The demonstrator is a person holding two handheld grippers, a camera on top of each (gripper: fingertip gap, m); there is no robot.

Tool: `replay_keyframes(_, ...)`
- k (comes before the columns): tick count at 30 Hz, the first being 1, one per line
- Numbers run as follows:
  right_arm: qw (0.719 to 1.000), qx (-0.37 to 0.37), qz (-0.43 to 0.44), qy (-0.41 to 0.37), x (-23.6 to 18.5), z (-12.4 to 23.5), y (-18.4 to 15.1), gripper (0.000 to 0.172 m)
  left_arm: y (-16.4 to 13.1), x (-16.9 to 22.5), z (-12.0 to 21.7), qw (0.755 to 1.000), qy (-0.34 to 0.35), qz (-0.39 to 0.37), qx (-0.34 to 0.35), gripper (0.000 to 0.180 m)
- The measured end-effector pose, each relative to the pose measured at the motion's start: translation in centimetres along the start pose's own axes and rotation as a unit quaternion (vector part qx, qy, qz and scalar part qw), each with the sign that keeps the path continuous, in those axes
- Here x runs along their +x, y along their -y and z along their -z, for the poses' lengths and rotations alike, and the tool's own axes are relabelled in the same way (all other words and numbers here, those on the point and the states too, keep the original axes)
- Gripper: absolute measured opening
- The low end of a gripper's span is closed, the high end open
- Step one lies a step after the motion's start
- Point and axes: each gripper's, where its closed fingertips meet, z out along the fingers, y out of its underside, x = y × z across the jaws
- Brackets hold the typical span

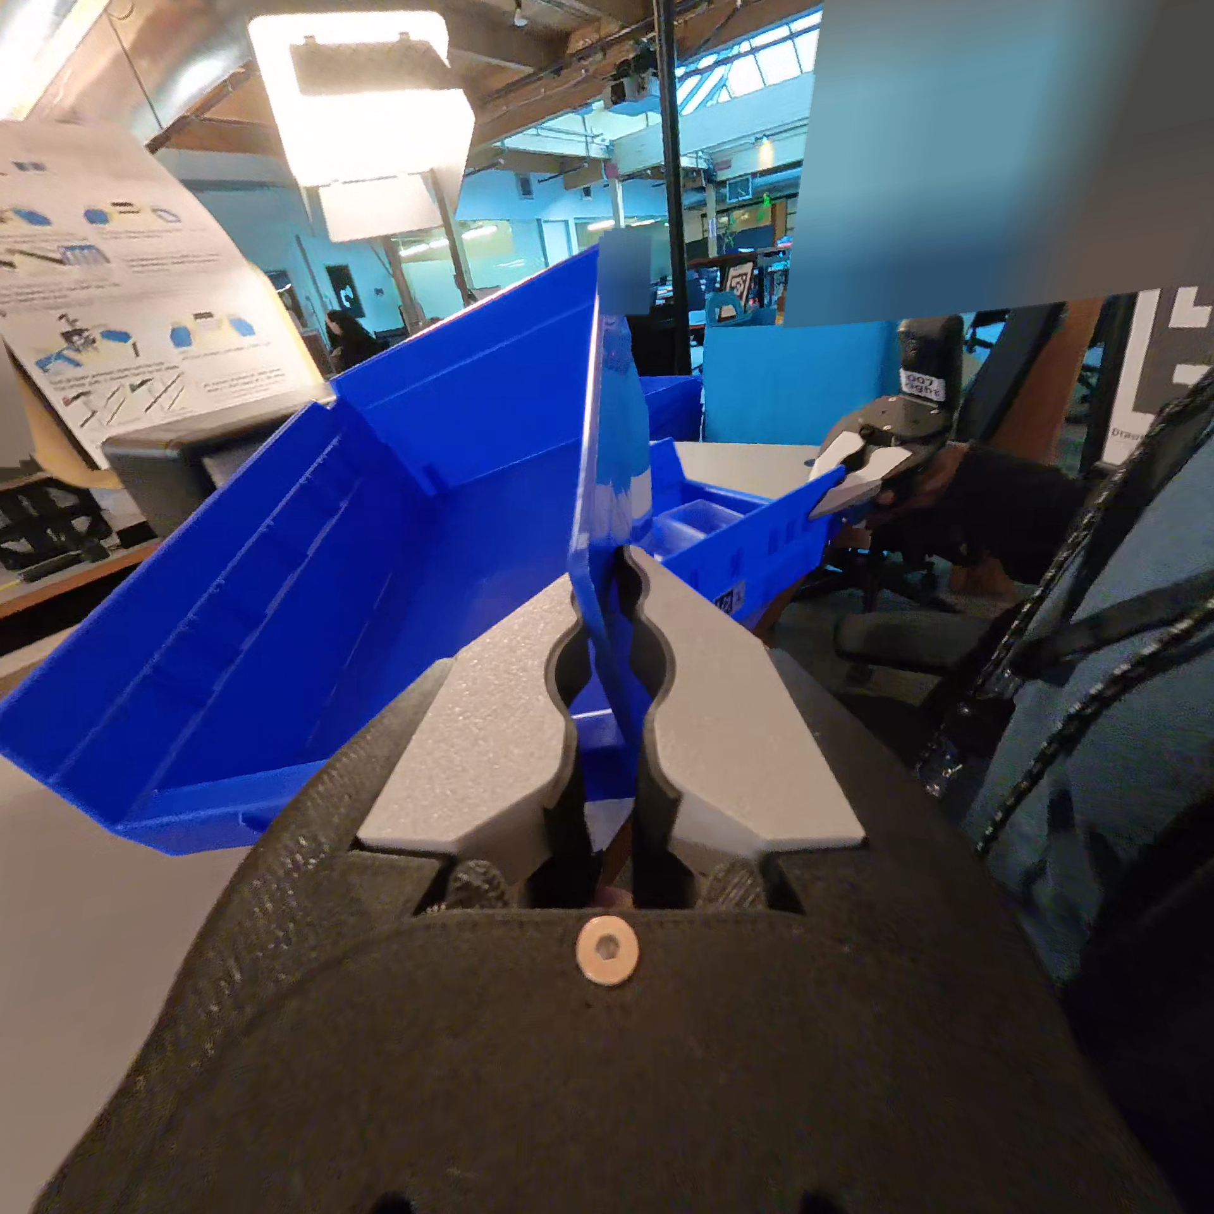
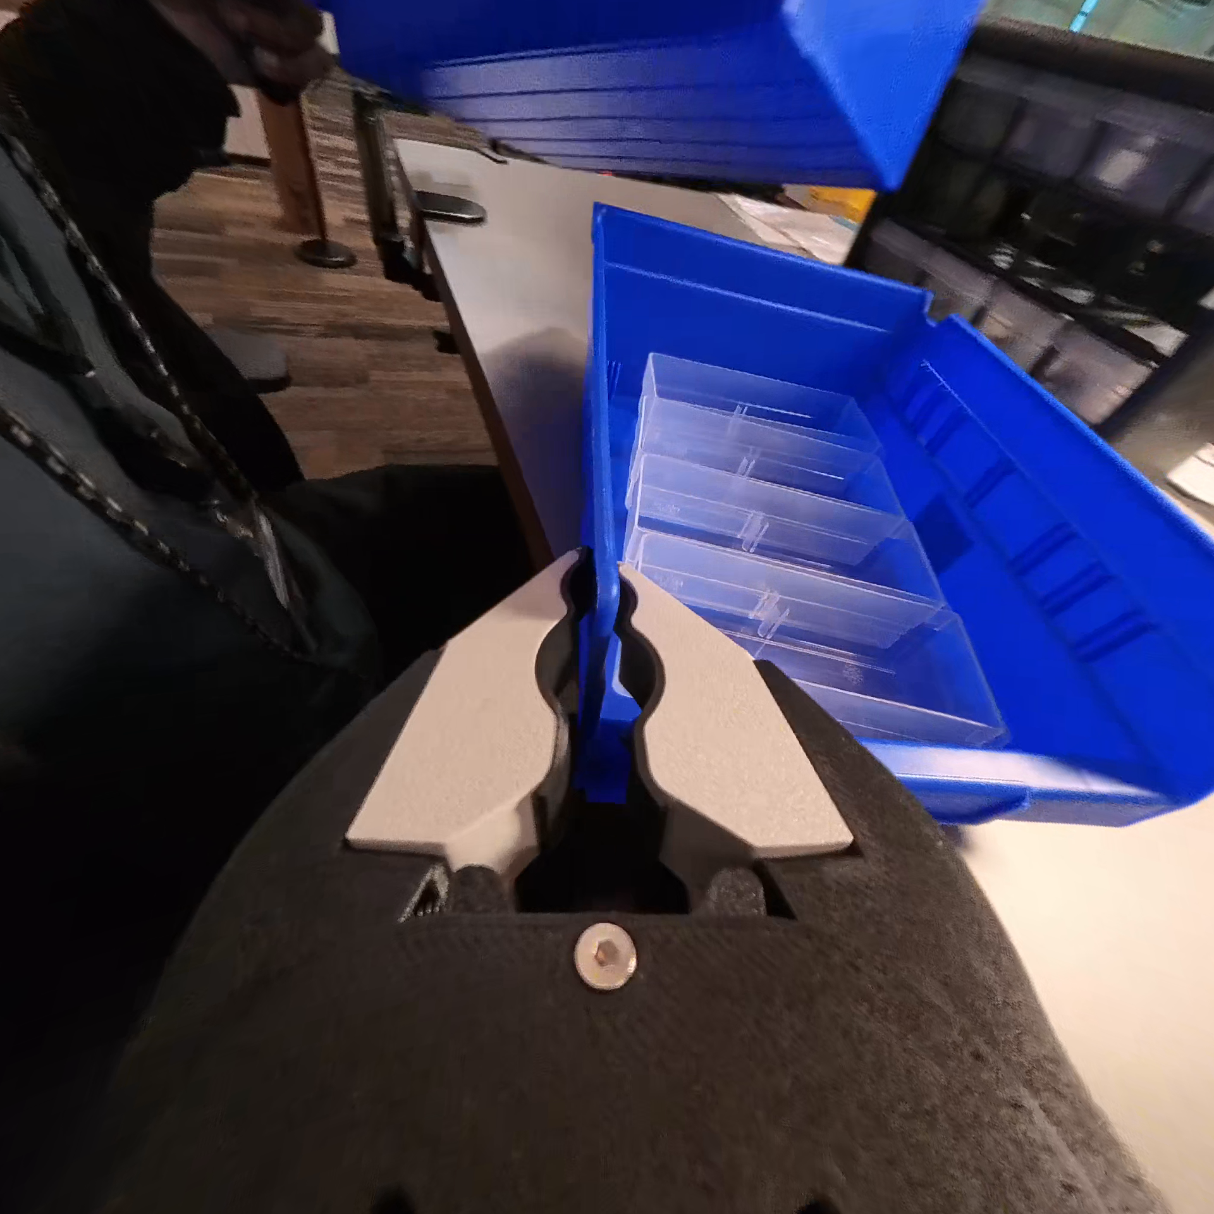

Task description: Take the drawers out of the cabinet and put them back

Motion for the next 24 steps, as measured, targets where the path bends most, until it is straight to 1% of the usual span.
replay_keyframes(3,0.999,0.011,0.018,0.029,-1.0,-3.3,1.2,0.006,0.9,0.7,-2.7,0.999,-0.011,-0.023,-0.022,0.002)
replay_keyframes(7,0.998,0.027,0.032,0.053,-2.3,-7.4,2.9,0.007,0.6,1.5,-6.8,0.996,-0.025,-0.052,-0.070,0.003)
replay_keyframes(8,0.997,0.034,0.031,0.058,-2.6,-8.0,3.3,0.008,0.3,1.7,-7.7,0.995,-0.028,-0.058,-0.082,0.008)
replay_keyframes(10,0.996,0.050,0.036,0.058,-2.9,-8.5,4.2,0.016,-0.4,2.1,-9.2,0.991,-0.030,-0.077,-0.103,0.009)
replay_keyframes(12,0.996,0.058,0.041,0.056,-2.9,-8.0,4.7,0.023,-1.0,2.6,-10.1,0.989,-0.033,-0.088,-0.115,0.009)
replay_keyframes(15,0.994,0.084,0.053,0.046,-2.3,-6.0,6.1,0.024,-1.6,3.1,-10.4,0.988,-0.038,-0.091,-0.118,0.008)
replay_keyframes(18,0.989,0.119,0.080,0.031,-1.0,-3.6,8.8,0.025,-1.7,3.4,-10.2,0.991,-0.051,-0.070,-0.101,0.007)
replay_keyframes(19,0.988,0.127,0.090,0.026,-0.5,-2.9,9.9,0.025,-1.4,3.5,-10.0,0.992,-0.058,-0.062,-0.089,0.012)
replay_keyframes(20,0.986,0.130,0.100,0.022,0.1,-2.3,11.0,0.027,-1.1,3.7,-9.7,0.993,-0.066,-0.053,-0.079,0.024)
replay_keyframes(22,0.984,0.126,0.125,0.016,1.3,-1.6,12.9,0.030,-0.6,3.6,-8.7,0.995,-0.070,-0.040,-0.063,0.043)
replay_keyframes(24,0.982,0.114,0.151,0.011,2.3,-1.4,14.6,0.032,0.3,2.4,-7.2,0.997,-0.053,-0.019,-0.044,0.051)
